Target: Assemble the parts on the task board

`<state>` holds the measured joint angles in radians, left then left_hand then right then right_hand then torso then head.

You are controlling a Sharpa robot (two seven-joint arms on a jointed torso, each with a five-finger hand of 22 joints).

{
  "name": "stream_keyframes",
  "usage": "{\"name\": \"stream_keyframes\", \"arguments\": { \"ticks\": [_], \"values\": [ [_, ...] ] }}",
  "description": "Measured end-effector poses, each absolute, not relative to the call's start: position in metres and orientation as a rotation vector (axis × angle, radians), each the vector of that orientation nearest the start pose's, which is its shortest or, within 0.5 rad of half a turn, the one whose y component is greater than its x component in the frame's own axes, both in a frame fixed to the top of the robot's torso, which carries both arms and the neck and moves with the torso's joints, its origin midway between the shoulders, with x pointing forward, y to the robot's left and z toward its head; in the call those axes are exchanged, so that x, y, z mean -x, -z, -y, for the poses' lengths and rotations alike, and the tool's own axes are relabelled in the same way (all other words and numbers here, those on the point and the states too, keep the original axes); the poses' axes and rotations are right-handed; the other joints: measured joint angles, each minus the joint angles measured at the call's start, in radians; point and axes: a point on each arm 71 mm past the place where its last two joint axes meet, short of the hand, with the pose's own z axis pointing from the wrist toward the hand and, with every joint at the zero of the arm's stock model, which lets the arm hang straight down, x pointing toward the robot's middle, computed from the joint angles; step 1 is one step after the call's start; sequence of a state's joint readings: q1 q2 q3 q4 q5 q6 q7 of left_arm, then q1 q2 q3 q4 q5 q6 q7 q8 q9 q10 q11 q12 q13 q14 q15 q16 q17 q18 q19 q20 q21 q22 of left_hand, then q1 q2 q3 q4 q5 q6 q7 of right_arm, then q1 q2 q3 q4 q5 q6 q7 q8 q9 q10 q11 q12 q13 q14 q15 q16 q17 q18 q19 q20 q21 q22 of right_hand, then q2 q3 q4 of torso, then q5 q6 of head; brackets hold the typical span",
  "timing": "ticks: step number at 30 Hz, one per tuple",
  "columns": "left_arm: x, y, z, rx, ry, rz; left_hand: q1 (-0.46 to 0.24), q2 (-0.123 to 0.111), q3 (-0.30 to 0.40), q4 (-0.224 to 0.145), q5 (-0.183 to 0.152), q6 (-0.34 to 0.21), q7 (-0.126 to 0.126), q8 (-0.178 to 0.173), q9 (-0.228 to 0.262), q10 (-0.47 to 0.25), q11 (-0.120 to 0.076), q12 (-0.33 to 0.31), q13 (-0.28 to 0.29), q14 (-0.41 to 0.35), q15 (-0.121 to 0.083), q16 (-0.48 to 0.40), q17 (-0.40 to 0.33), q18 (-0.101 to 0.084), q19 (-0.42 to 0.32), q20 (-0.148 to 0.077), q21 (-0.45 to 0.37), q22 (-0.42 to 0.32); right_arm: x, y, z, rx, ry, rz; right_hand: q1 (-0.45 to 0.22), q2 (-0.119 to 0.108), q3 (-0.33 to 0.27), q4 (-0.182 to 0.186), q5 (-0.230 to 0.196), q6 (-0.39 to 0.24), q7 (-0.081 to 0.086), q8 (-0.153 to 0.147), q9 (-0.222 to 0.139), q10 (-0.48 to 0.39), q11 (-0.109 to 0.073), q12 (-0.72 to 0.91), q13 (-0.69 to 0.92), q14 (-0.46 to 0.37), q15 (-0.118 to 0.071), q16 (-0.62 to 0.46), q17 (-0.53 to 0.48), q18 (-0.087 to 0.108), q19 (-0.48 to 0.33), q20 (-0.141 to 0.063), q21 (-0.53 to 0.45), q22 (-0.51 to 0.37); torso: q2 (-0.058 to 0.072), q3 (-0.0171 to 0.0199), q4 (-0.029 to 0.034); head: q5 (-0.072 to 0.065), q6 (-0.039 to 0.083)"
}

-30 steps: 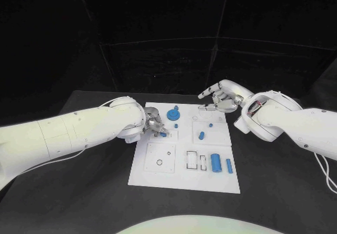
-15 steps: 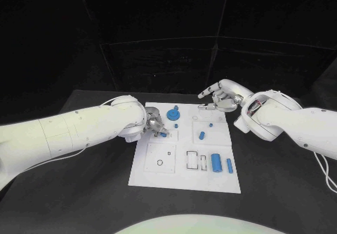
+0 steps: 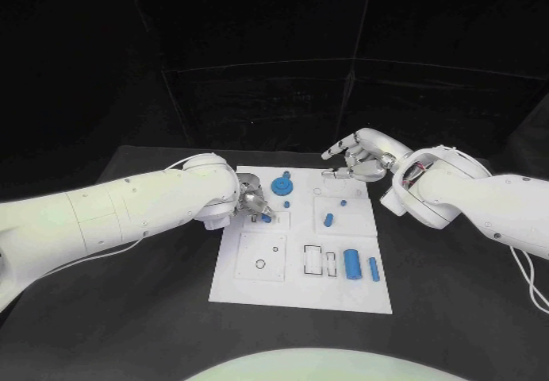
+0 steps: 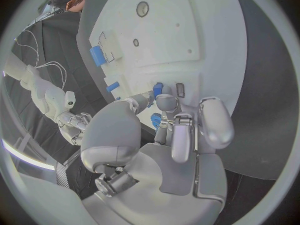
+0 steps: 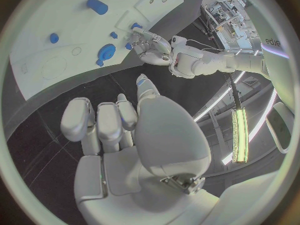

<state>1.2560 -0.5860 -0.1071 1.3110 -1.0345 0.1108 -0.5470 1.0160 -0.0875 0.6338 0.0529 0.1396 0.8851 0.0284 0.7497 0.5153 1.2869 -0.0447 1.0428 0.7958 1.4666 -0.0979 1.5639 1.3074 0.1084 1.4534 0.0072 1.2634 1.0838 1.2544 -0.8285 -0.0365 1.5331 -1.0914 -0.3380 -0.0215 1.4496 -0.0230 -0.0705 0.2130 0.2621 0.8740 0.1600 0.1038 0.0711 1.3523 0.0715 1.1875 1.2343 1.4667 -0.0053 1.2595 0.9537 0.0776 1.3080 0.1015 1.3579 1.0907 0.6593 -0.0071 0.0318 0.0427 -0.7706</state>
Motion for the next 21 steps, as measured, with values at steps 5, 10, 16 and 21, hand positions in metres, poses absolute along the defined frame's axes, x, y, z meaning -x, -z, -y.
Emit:
{"name": "stream_keyframes", "arguments": {
  "ticks": [5, 10, 16, 21],
  "values": [
    [-0.5107, 0.234, -0.1482, 0.162, 0.383, -2.339, -0.025, 0.011, -0.029, 0.028, 0.0, 0.004, -0.004, 0.002, -0.004, 0.002, -0.002, 0.014, 0.01, 0.002, -0.002, 0.0, 0.0, 0.0, 0.0, 0.0, 0.0, -0.003, -0.4934, 0.1556, 0.1896, -0.123, -0.901, -1.665, 0.0, 0.0, 0.0, 0.0, 0.0, 0.0, 0.0, 0.0, 0.0, 0.0, 0.0, 0.0, -0.001, 0.0, 0.0, -0.003, -0.002, 0.0, -0.004, -0.004, 0.0, -0.002, 0.0, 0.0, -0.0007, -0.001, 0.0],
    [-0.5105, 0.2357, -0.1466, 0.159, 0.379, -2.345, -0.033, 0.007, -0.044, 0.044, 0.0, 0.012, -0.006, 0.002, -0.007, 0.004, -0.004, 0.025, 0.021, 0.0, -0.004, 0.0, 0.0, 0.0, 0.0, 0.0, 0.0, -0.002, -0.4934, 0.1556, 0.1893, -0.122, -0.902, -1.665, 0.0, 0.0, 0.0, 0.0, 0.0, 0.0, 0.0, 0.0, 0.0, 0.0, 0.0, -0.004, -0.003, 0.0, 0.0, -0.005, -0.004, 0.0, -0.004, -0.004, 0.0, -0.005, 0.0, 0.0001, -0.0012, -0.001, 0.0],
    [-0.5113, 0.2365, -0.1469, 0.16, 0.373, -2.348, -0.05, 0.005, -0.069, 0.063, 0.001, 0.024, -0.012, 0.014, -0.005, 0.014, -0.007, 0.04, 0.034, -0.002, -0.006, 0.0, 0.0, 0.0, 0.003, -0.003, 0.008, 0.017, -0.4935, 0.1558, 0.1893, -0.122, -0.902, -1.666, -0.004, 0.004, -0.004, 0.004, 0.0, 0.0, 0.0, 0.0, 0.0, 0.0, 0.0, -0.004, -0.005, 0.0, 0.0, -0.005, -0.007, 0.016, -0.004, -0.004, -0.004, -0.008, 0.0, 0.0006, -0.0012, -0.002, 0.0],
    [-0.5118, 0.237, -0.1467, 0.16, 0.372, -2.348, -0.064, 0.005, -0.087, 0.082, 0.001, 0.025, -0.011, 0.017, -0.005, 0.014, -0.007, 0.04, 0.036, -0.002, -0.006, 0.0, 0.0, 0.0, 0.007, -0.007, 0.011, 0.022, -0.4938, 0.1559, 0.1898, -0.123, -0.901, -1.667, -0.004, 0.004, -0.004, 0.004, 0.0, 0.0, 0.0, 0.0, 0.0, -0.003, -0.003, -0.008, -0.006, 0.0, 0.0, -0.005, -0.01, 0.016, -0.004, -0.004, -0.004, -0.011, 0.0, 0.0005, -0.0008, -0.003, -0.001]
  ]
}}
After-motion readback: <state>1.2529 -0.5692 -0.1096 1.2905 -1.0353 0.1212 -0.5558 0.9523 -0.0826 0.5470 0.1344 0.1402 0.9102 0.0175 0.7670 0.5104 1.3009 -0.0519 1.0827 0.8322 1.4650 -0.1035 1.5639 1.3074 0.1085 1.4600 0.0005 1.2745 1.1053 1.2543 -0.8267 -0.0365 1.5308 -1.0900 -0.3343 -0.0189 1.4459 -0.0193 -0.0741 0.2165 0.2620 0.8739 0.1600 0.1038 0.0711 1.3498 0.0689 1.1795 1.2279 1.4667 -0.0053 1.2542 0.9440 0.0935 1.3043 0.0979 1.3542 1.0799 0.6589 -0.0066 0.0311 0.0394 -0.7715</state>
